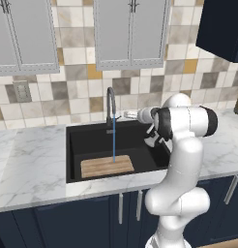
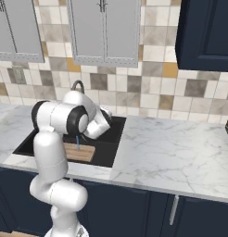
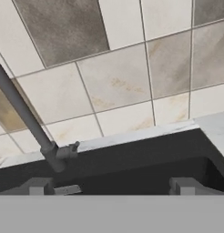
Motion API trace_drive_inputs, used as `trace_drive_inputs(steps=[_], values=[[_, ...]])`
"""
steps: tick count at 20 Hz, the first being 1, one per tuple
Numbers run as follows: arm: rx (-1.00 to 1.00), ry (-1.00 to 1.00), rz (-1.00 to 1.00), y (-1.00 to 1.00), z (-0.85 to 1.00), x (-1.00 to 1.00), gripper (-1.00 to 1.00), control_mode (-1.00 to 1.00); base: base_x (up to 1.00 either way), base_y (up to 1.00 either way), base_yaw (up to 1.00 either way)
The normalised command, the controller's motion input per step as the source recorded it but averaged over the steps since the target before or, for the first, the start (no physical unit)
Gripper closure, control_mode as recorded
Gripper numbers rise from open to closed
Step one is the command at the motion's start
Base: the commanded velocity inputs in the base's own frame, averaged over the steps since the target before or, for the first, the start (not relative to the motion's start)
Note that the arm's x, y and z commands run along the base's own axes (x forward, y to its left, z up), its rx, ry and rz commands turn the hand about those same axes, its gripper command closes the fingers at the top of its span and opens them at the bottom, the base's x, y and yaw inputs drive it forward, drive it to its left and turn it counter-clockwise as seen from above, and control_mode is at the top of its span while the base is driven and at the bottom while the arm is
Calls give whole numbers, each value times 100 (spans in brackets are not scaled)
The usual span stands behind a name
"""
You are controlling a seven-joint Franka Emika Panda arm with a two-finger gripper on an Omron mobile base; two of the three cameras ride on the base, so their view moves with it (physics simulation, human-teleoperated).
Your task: Turn on the sink faucet with hot water and rinse the cutting board for ten seconds, then turn off the faucet. Push the cutting board to reach the water if necessary.
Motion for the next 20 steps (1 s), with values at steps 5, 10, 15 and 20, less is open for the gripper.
trace_drive_inputs(steps=[5, 10, 15, 20], values=[[0, 10, 3, -8, 34, -20, -100, -100, 0, 0, 0], [0, 13, 4, 0, 53, -21, -100, -100, 0, 0, 0], [0, 13, 2, 0, 57, -5, -100, -100, 0, 0, 0], [0, 5, 3, -1, 41, 7, -100, -100, 0, 0, 0]])
